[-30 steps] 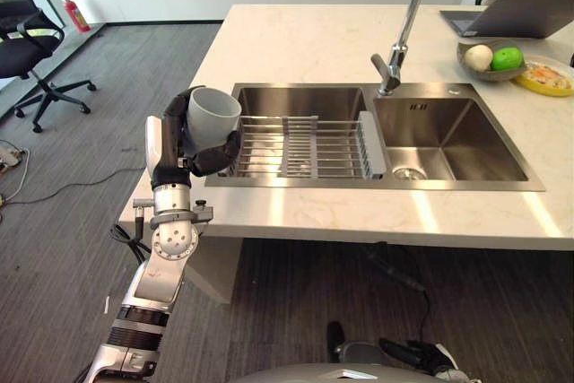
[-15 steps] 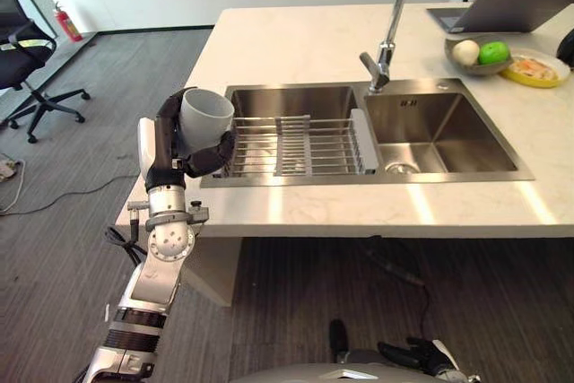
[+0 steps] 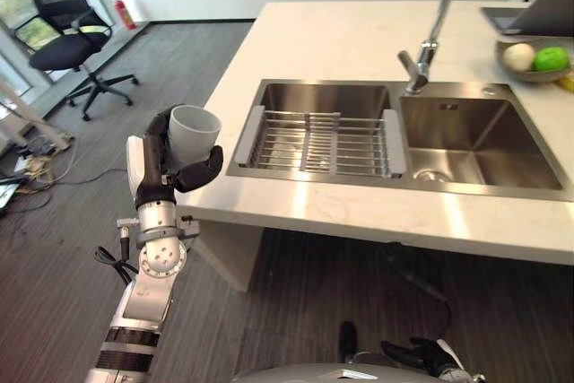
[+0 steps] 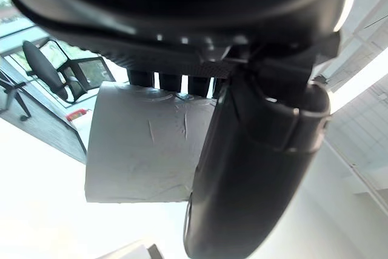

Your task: Place the dishes in the dishwasher.

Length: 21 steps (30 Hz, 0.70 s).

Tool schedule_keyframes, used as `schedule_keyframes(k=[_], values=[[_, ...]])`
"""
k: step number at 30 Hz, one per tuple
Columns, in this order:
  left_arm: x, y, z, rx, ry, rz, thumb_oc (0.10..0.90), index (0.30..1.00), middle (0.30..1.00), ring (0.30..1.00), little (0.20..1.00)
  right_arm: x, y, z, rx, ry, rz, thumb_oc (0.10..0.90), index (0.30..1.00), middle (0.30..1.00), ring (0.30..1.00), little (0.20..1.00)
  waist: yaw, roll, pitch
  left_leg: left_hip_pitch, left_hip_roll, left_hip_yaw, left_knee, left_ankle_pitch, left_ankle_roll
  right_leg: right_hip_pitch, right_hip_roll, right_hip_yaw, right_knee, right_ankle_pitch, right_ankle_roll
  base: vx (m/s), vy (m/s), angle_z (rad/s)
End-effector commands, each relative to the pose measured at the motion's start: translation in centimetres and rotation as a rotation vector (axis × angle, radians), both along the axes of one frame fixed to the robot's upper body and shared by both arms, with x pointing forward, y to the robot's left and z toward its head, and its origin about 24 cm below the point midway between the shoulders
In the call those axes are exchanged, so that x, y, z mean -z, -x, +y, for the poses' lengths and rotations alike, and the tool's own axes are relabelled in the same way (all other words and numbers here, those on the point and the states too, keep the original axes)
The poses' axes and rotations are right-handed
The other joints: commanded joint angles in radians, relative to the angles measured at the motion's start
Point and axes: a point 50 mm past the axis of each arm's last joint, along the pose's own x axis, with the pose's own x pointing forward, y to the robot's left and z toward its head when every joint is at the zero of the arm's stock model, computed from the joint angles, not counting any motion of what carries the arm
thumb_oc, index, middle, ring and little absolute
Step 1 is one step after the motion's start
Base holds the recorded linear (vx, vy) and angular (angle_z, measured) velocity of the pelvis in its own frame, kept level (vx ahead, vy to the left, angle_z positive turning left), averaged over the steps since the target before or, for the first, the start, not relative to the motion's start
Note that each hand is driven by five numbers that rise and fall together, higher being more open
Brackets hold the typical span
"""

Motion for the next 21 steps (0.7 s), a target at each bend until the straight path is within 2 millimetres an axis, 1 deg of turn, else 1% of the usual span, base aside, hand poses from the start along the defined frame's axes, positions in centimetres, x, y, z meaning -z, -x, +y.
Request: schedule_keyframes(k=[1,2,3,4,5,6,7,8,10,11,12,13,14,15,16,17,19,20,21], values=[[-6.9,0.0,-0.2,0.031,-0.077,-0.362,0.4,0.3,0.3,0.3,0.3,-1.2,-3.2,-1.1,-0.074,0.063,-0.096,0.8,0.9,0.9,0.9,0.9,0.022,-0.043,0.009,-0.189,-0.053,-0.072,-0.014,0.138,-0.071,0.098,-0.081,-0.078,0.023,-0.176,0.094,-0.29,0.0,0.57],[-7.2,-0.1,-0.6,0.034,-0.073,-0.379,0.4,0.3,0.3,0.3,0.3,-1.6,-3.6,-1.7,-0.053,0.087,-0.118,0.8,0.9,0.9,0.9,0.9,0.01,-0.047,0.008,-0.243,-0.042,-0.038,-0.014,0.163,-0.075,0.064,-0.105,-0.131,0.033,-0.162,0.102,-0.35,-0.023,0.87],[-7.3,-0.3,-0.9,0.045,-0.066,-0.384,0.4,0.3,0.3,0.3,0.3,-1.7,-3.7,-1.8,-0.043,0.094,-0.123,0.8,0.9,0.9,0.9,0.9,-0.009,-0.047,0.001,-0.235,-0.02,0.014,0.004,0.146,-0.07,0.041,-0.109,-0.155,0.051,-0.17,0.1,-0.3,-0.064,1.71],[-7.5,-0.4,-1.2,0.055,-0.065,-0.389,0.4,0.3,0.3,0.3,0.3,-1.8,-4.0,-2.1,-0.029,0.104,-0.132,0.8,0.9,0.9,0.9,0.9,-0.029,-0.049,-0.006,-0.222,0.012,0.076,0.039,0.129,-0.066,0.023,-0.117,-0.179,0.065,-0.17,0.096,-0.24,-0.047,1.35],[-7.5,-0.5,-1.5,0.07,-0.07,-0.39,0.4,0.3,0.3,0.3,0.3,-1.8,-3.9,-2.3,-0.013,0.109,-0.133,0.8,0.9,0.9,0.9,0.9,-0.049,-0.051,-0.017,-0.195,0.048,0.143,0.064,0.106,-0.067,0.019,-0.127,-0.213,0.07,-0.172,0.091,-0.23,-0.009,2.03],[-7.7,-0.6,-1.8,0.084,-0.079,-0.396,0.4,0.3,0.3,0.3,0.3,-1.8,-3.7,-2.3,-0.001,0.111,-0.133,0.8,0.9,0.9,0.9,0.9,-0.069,-0.051,-0.025,-0.156,0.083,0.199,0.079,0.091,-0.077,0.021,-0.137,-0.245,0.073,-0.171,0.09,-0.14,0.002,1.36],[-7.8,-0.6,-1.8,0.084,-0.079,-0.397,0.4,0.3,0.3,0.3,0.3,-1.8,-3.8,-2.3,-0.001,0.111,-0.134,0.8,0.9,0.9,0.9,0.9,-0.072,-0.051,-0.022,-0.158,0.083,0.195,0.081,0.095,-0.076,0.022,-0.137,-0.249,0.073,-0.167,0.088,-0.24,0.094,1.95],[-8.1,-0.8,-2.0,0.098,-0.101,-0.407,0.4,0.3,0.3,0.3,0.3,-1.7,-3.5,-2.1,0.015,0.104,-0.135,0.8,0.9,0.9,0.9,0.9,-0.103,-0.05,-0.037,-0.068,0.148,0.275,0.102,0.086,-0.104,0.026,-0.161,-0.314,0.085,-0.16,0.09,-0.29,0.119,1.46],[-8.6,-1.0,-2.3,0.118,-0.107,-0.422,0.4,0.3,0.3,0.3,0.3,-1.6,-3.2,-2.0,0.022,0.098,-0.13,0.8,0.9,0.9,0.9,0.9,-0.13,-0.051,-0.051,0.012,0.213,0.335,0.131,0.105,-0.136,0.013,-0.191,-0.392,0.118,-0.148,0.09,-0.38,0.157,1.11],[-8.9,-1.2,-2.6,0.135,-0.103,-0.429,0.4,0.3,0.3,0.3,0.3,-1.6,-3.0,-2.1,0.035,0.099,-0.131,0.8,0.9,0.9,0.9,0.9,-0.143,-0.052,-0.058,0.046,0.237,0.374,0.136,0.111,-0.149,0.005,-0.211,-0.44,0.136,-0.14,0.092,-0.29,0.131,1.14],[-8.9,-1.5,-2.9,0.147,-0.11,-0.424,0.4,0.3,0.3,0.3,0.3,-1.5,-2.7,-2.1,0.05,0.097,-0.127,0.8,0.9,0.9,0.9,0.9,-0.151,-0.048,-0.067,0.063,0.233,0.377,0.121,0.086,-0.162,0.009,-0.22,-0.452,0.144,-0.151,0.108,-0.2,0.142,1.42],[-9.2,-1.7,-3.2,0.159,-0.118,-0.428,0.4,0.3,0.3,0.3,0.3,-1.4,-2.4,-2.1,0.067,0.094,-0.121,0.8,0.9,0.9,0.9,0.9,-0.16,-0.048,-0.076,0.065,0.226,0.4,0.091,0.07,-0.161,0.008,-0.239,-0.477,0.156,-0.14,0.115,-0.08,0.161,1.68],[-9.4,-2.0,-3.6,0.173,-0.118,-0.429,0.4,0.3,0.3,0.3,0.3,-1.4,-2.2,-2.3,0.09,0.095,-0.121,0.8,0.9,0.9,0.9,0.9,-0.168,-0.052,-0.082,0.059,0.231,0.44,0.069,0.056,-0.154,0.012,-0.261,-0.499,0.173,-0.123,0.126,-0.07,0.212,1.56],[-9.4,-2.1,-3.8,0.179,-0.121,-0.425,0.4,0.3,0.3,0.3,0.3,-1.4,-2.2,-2.4,0.107,0.094,-0.119,0.8,0.9,0.9,0.9,0.9,-0.164,-0.058,-0.086,0.051,0.23,0.45,0.056,0.042,-0.146,0.013,-0.281,-0.511,0.182,-0.106,0.14,-0.05,0.162,1.78],[-9.5,-2.1,-3.8,0.181,-0.122,-0.425,0.4,0.3,0.3,0.3,0.3,-1.4,-2.2,-2.4,0.11,0.093,-0.119,0.8,0.9,0.9,0.9,0.9,-0.165,-0.059,-0.087,0.049,0.227,0.448,0.055,0.04,-0.142,0.013,-0.285,-0.513,0.182,-0.102,0.143,-0.06,0.268,1.51],[-9.4,-2.1,-3.9,0.199,-0.143,-0.411,0.4,0.3,0.3,0.3,0.3,-1.2,-1.7,-2.2,0.148,0.075,-0.111,0.8,0.9,0.9,0.9,0.9,-0.152,-0.071,-0.093,0.048,0.207,0.448,0.023,0.001,-0.127,0.018,-0.32,-0.535,0.201,-0.074,0.169,-0.05,0.33,1.19],[-9.5,-2.2,-4.0,0.211,-0.166,-0.402,0.4,0.3,0.3,0.3,0.3,-0.8,-1.5,-1.4,0.15,0.048,-0.101,0.8,0.9,0.9,0.9,0.9,-0.135,-0.096,-0.087,0.037,0.148,0.427,0.0,-0.021,-0.09,0.022,-0.373,-0.531,0.216,-0.027,0.199,-0.05,0.321,0.44],[-9.5,-2.3,-4.1,0.214,-0.168,-0.402,0.4,0.3,0.3,0.3,0.3,-0.8,-1.5,-1.4,0.153,0.046,-0.101,0.8,0.9,0.9,0.9,0.9,-0.136,-0.1,-0.086,0.037,0.141,0.424,-0.002,-0.022,-0.085,0.023,-0.381,-0.532,0.217,-0.023,0.203,-0.02,0.171,0.29],[-9.5,-2.3,-4.2,0.218,-0.173,-0.4,0.4,0.3,0.3,0.3,0.3,-0.6,-1.3,-1.1,0.166,0.032,-0.096,0.8,0.9,0.9,0.9,0.9,-0.128,-0.109,-0.082,0.03,0.125,0.414,-0.014,-0.026,-0.072,0.029,-0.391,-0.525,0.225,-0.011,0.21,-0.01,0.089,0.2]])
